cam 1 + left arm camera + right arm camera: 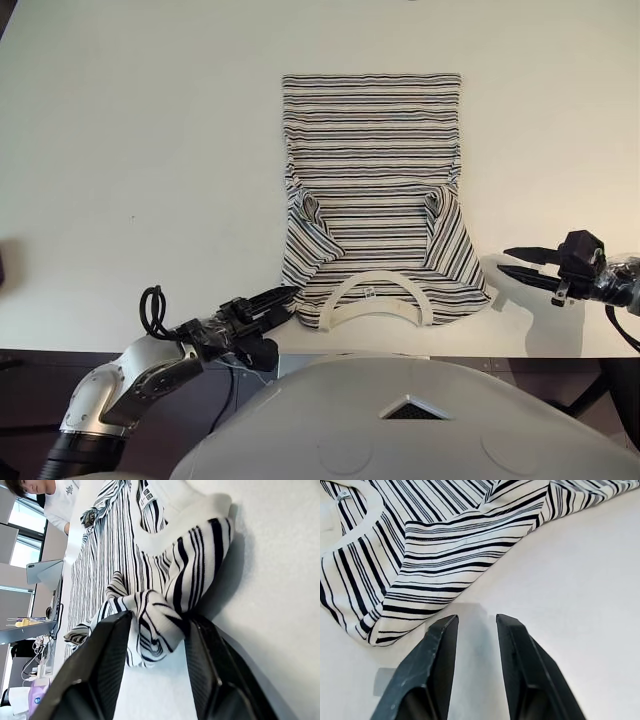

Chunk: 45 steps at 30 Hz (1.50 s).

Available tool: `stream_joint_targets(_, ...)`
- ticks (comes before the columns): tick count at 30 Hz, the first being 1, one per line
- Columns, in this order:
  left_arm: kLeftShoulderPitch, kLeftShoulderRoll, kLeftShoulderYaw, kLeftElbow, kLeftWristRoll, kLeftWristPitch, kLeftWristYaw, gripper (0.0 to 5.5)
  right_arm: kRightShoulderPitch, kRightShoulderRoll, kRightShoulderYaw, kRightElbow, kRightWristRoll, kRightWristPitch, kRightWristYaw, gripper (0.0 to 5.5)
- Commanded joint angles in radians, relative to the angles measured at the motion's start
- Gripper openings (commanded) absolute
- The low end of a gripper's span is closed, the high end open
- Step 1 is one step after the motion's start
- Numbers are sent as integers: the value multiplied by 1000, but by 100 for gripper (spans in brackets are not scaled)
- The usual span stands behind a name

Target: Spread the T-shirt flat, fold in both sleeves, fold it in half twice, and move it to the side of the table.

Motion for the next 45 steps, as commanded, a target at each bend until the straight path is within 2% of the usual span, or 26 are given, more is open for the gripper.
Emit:
stream_joint_targets(1, -9, 24, -27, 21, 18, 26, -26, 185, -13, -35, 16, 41, -66, -96, 15, 140)
stream_joint_targets(2, -9, 28, -30, 25, 11, 35, -33, 185, -11, -40, 18, 52, -85, -132, 20, 140)
stream_joint_targets(9, -15, 52, -61, 36, -132, 91, -99, 81, 26, -58, 57, 85, -195, -406, 33, 142)
stream_joint_targets(14, -13, 61, -90, 34, -173, 105, -129, 28, 12, -68, 62, 84, -251, -641, 4, 142)
stream_joint_targets(15, -12, 60, -97, 35, -175, 108, -131, 16, 5, -72, 66, 92, -263, -701, -2, 158)
stream_joint_targets(21, -6, 58, -122, 37, -179, 120, -129, 10, -70, -96, 82, 284, -434, -1116, -116, 248)
stream_joint_targets(26, -14, 70, -127, 46, -188, 118, -131, 10, -101, -95, 124, 426, -581, -1344, -236, 253)
stream_joint_targets(33, -20, 88, -128, 55, -195, 108, -132, 10, -121, -56, 202, 467, -687, -1360, -381, 253)
stream_joint_targets(43, -32, 105, -126, 66, -209, 89, -130, 10, -120, -74, 291, 435, -736, -1313, -506, 253)
stream_joint_targets(45, -33, 106, -121, 62, -218, 90, -130, 10, -121, -89, 305, 432, -728, -1304, -514, 221)
